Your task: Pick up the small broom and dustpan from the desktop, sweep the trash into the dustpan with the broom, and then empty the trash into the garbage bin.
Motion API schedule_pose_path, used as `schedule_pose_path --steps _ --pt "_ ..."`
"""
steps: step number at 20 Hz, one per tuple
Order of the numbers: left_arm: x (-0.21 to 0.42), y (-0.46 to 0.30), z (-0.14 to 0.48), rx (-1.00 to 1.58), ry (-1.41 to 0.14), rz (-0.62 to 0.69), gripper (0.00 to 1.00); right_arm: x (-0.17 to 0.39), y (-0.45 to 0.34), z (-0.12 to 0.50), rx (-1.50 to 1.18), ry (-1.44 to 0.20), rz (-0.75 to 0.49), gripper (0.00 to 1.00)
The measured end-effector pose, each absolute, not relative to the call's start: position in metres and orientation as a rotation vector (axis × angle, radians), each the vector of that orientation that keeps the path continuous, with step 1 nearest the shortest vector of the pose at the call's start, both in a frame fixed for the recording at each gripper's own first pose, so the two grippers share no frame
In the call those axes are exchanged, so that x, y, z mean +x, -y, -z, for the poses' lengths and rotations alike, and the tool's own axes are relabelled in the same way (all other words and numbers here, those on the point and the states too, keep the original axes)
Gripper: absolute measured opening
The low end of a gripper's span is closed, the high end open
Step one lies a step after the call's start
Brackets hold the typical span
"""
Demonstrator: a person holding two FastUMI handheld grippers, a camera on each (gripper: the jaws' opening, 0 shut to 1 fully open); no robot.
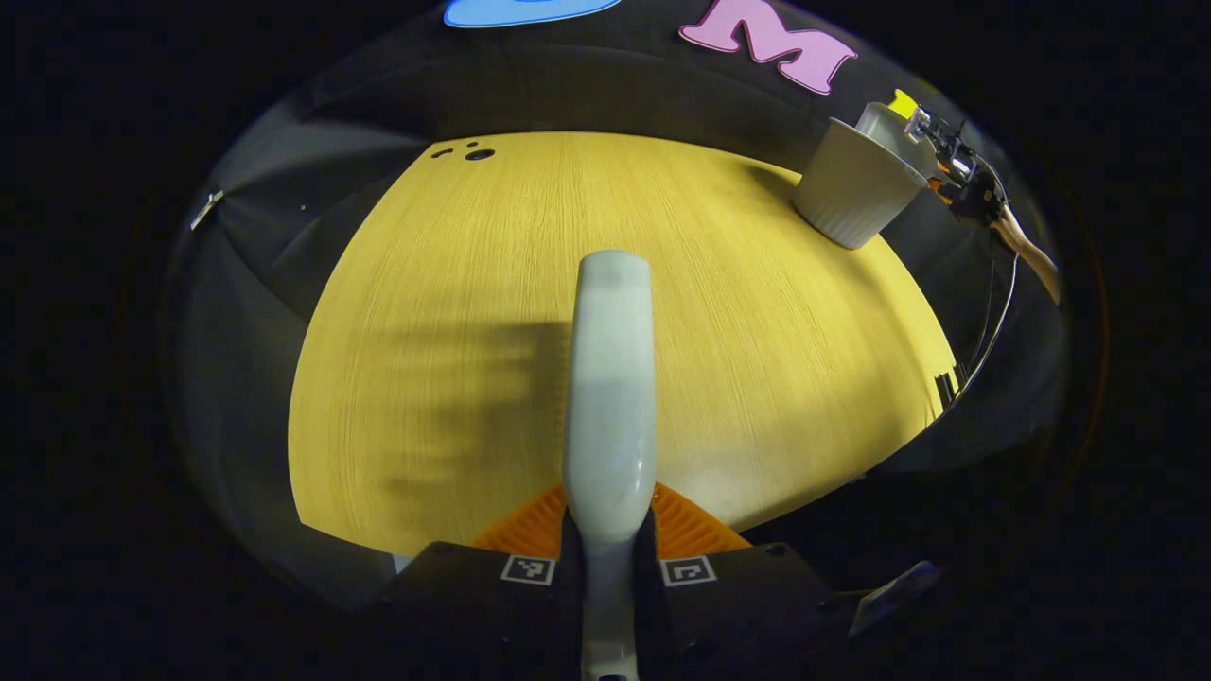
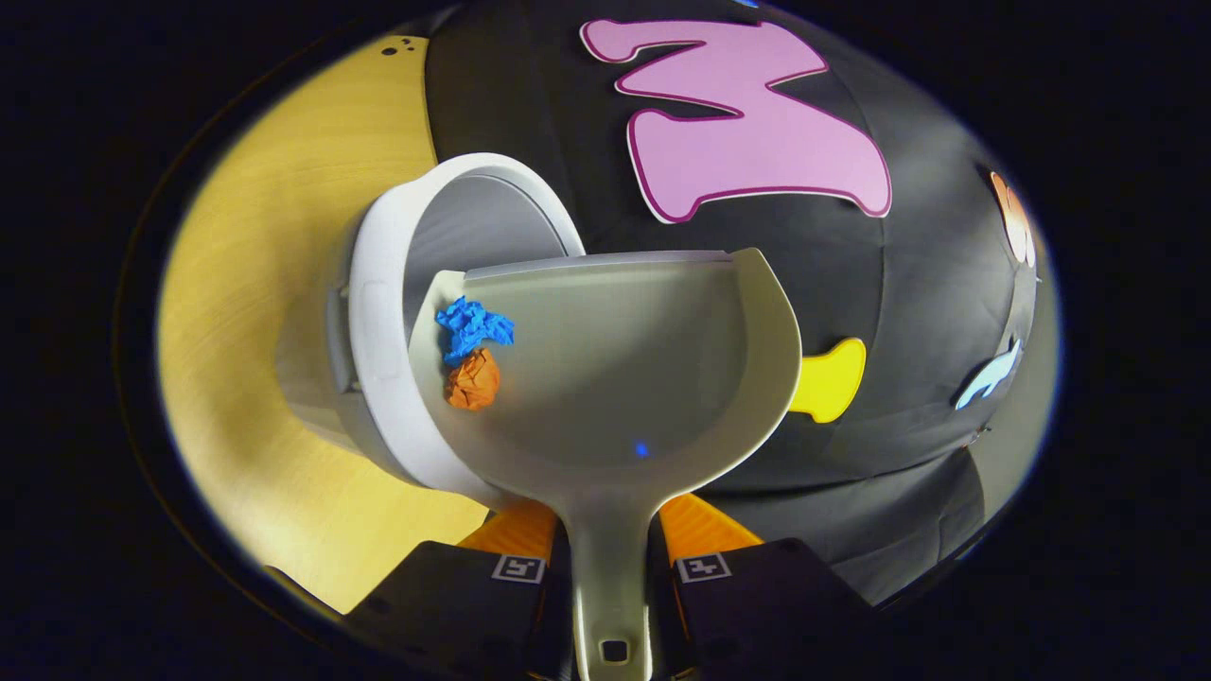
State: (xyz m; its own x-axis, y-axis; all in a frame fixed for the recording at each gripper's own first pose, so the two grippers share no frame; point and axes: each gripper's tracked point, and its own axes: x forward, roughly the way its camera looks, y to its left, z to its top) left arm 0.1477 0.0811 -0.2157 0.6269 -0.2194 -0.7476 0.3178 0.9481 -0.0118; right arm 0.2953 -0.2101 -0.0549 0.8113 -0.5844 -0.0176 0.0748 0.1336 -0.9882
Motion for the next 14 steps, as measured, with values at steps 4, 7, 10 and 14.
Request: schedule_pose_path --steps 4,7,10,14 --pt "0.147 -0.075 0.220 0.109 -0.843 0.316 0.26 0.293 0.210 0.051 -1.460 -0.456 0.508 0.35" --pt "0.145 -0.071 0.223 0.103 -0.852 0.321 0.26 0.294 0.207 0.051 -1.517 -0.466 0.521 0.35" --pt "0.144 -0.068 0.226 0.108 -0.854 0.325 0.26 0.294 0.205 0.049 -1.598 -0.477 0.532 0.35" --pt "0.143 -0.065 0.227 0.105 -0.857 0.328 0.26 0.294 0.209 0.049 -1.583 -0.512 0.540 0.35"
